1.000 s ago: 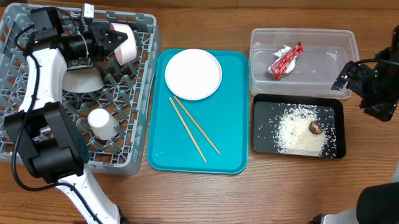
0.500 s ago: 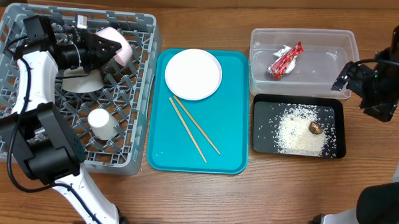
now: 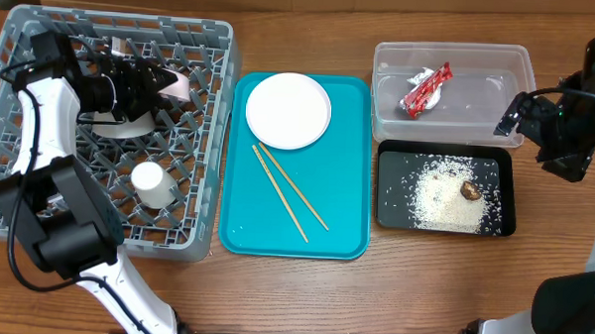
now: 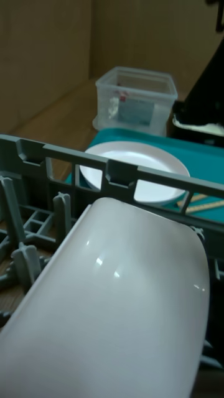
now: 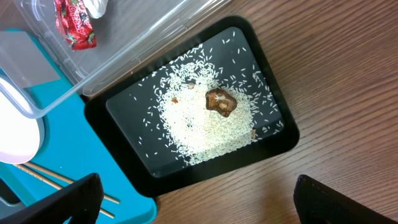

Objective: Sort waste into correct bins and load items into the dishwasher
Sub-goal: 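Carry the small bowl with the left gripper and set it in the rack, then reach the left gripper to the chopsticks on the teal tray and grasp one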

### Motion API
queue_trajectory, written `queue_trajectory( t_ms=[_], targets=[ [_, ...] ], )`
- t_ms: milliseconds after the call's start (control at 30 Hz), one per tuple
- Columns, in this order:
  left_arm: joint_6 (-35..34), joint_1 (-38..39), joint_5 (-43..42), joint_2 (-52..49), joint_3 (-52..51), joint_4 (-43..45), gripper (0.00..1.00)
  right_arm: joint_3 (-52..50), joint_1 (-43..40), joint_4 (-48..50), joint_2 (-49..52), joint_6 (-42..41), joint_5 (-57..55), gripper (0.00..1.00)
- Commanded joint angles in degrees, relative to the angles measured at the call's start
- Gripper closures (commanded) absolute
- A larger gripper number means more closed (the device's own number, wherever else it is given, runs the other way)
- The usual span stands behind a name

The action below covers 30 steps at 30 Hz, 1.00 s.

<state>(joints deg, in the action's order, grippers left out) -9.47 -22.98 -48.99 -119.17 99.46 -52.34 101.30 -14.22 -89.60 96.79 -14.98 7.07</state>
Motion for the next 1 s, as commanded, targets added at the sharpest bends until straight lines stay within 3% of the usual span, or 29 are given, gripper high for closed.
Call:
queue_trajectory(
  t_ms=[0, 67, 167, 467, 733, 967],
  targets=[
    [1.2, -0.2, 7.1, 8.0, 0.0, -0.2, 0.08, 0.0, -0.2, 0.1, -1.0, 0.0, 0.1, 0.0],
    [1.2, 0.0, 8.2, 10.2, 0.0, -0.4, 0.0, 0.0, -0.2, 0.1, -1.0, 0.0, 0.1, 0.0],
    [1.2, 1.4, 9.5, 14.3, 0.0, -2.3, 0.0, 0.0, -0.2, 0.1, -1.0, 0.0, 0.1, 0.0],
    [-8.1, 16.0, 31.8, 21.6, 0.0, -14.5, 0.0, 0.0, -0.2, 0.1, -1.0, 0.0, 0.1, 0.0],
    [-10.7, 28.6, 30.1, 20.0, 0.0, -15.3, 0.0, 0.0, -0.2, 0.1, -1.0, 0.0, 0.1, 0.0],
    [-25.4, 39.7, 40.9, 15.4, -0.4, -19.9, 0.0, 0.0, -0.2, 0.1, -1.0, 0.0, 0.1, 0.0]
  ],
)
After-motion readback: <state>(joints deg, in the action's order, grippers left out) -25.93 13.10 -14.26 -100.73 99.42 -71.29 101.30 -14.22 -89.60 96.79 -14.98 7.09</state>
